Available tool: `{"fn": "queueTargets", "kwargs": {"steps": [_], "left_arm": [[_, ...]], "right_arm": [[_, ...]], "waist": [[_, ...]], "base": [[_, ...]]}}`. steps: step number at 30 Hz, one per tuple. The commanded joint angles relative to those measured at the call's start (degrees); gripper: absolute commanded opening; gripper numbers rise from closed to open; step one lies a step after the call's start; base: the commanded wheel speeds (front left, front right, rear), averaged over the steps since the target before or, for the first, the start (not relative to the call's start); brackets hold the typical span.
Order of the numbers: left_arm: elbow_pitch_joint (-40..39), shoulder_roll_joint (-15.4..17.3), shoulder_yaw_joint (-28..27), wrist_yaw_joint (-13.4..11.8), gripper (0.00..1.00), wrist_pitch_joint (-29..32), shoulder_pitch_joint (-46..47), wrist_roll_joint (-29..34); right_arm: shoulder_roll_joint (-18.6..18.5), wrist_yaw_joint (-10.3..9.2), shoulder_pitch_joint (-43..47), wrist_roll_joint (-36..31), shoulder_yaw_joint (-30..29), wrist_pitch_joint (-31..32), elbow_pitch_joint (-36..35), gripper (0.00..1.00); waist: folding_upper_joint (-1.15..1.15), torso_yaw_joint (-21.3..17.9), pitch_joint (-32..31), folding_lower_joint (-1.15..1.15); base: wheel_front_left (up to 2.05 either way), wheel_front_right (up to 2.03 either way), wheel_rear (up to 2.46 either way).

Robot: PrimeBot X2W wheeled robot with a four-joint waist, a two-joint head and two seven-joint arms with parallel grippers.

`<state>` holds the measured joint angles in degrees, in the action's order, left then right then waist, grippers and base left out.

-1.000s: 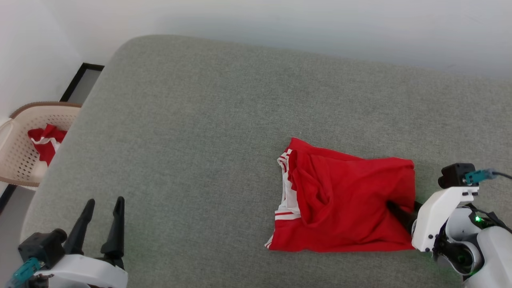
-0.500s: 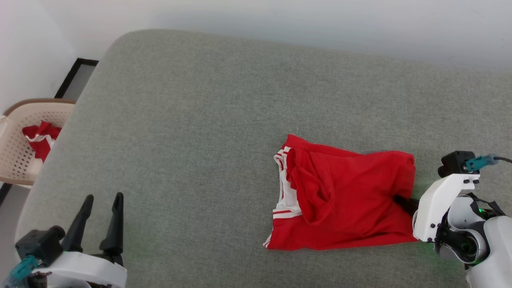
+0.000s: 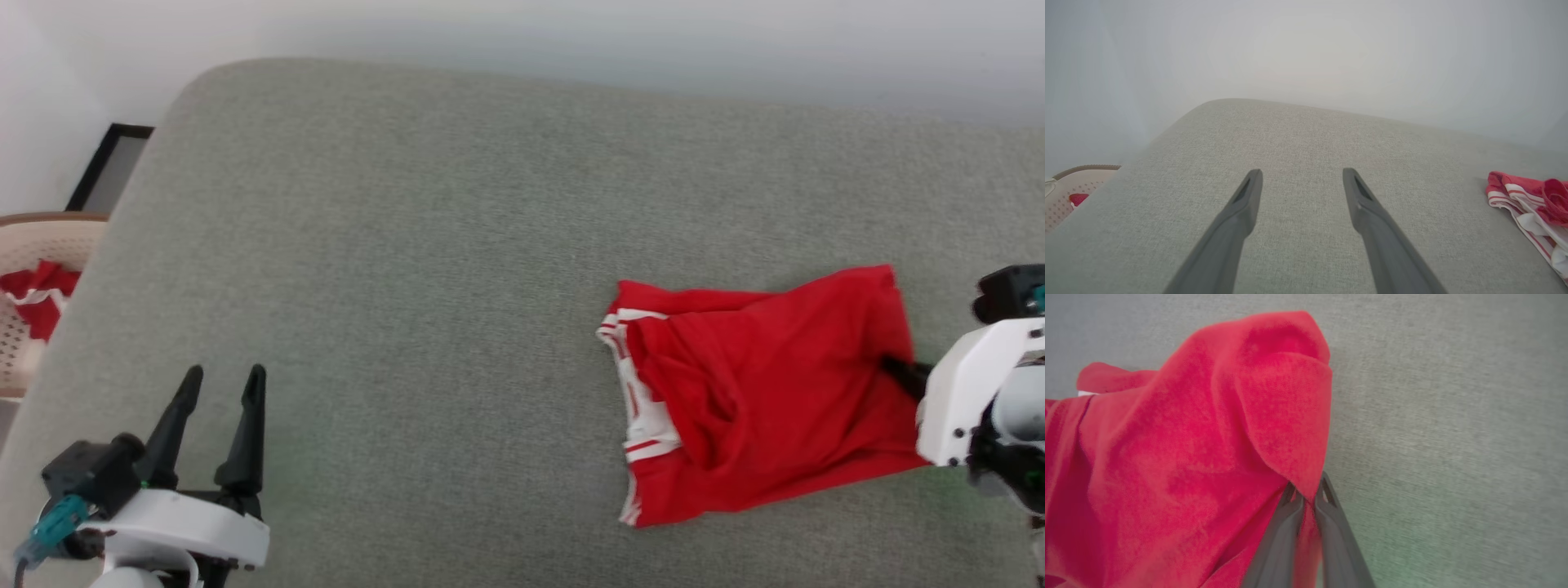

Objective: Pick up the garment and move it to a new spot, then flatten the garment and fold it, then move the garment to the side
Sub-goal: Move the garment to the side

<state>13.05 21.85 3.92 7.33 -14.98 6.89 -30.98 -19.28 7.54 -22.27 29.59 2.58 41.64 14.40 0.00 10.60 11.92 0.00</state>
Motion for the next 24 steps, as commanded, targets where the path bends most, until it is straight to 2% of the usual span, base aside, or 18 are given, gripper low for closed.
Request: {"fn": "queueTargets", "kwargs": {"steps": [1,16,24], "left_arm": [[-0.31,0.33,0.67,0.21,1.00,-0.22,1.05,0.34],[-0.91,2.12,5.31,0.22,1.00,-0.21,7.16,-0.09],[-1.12,3.70,8.76,0.22,1.00,-0.21,11.89,-0.17]], "right_arm": [[-1.16,-0.12,-0.18,-0.95,-0.64,0.31,-1.28,0.00],[-9.05,-0.12,-2.16,-4.92,-4.30,0.99,-8.93,0.00],[-13.16,-0.12,-3.73,-6.45,-5.92,-1.45,-8.75,0.00]], "waist": [[0.00,-1.30,0.81,0.00],[0.00,-9.50,5.01,0.00],[0.00,-14.82,8.33,0.00]], "base": [[0.00,0.00,0.00],[0.00,0.00,0.00],[0.00,0.00,0.00]]}}
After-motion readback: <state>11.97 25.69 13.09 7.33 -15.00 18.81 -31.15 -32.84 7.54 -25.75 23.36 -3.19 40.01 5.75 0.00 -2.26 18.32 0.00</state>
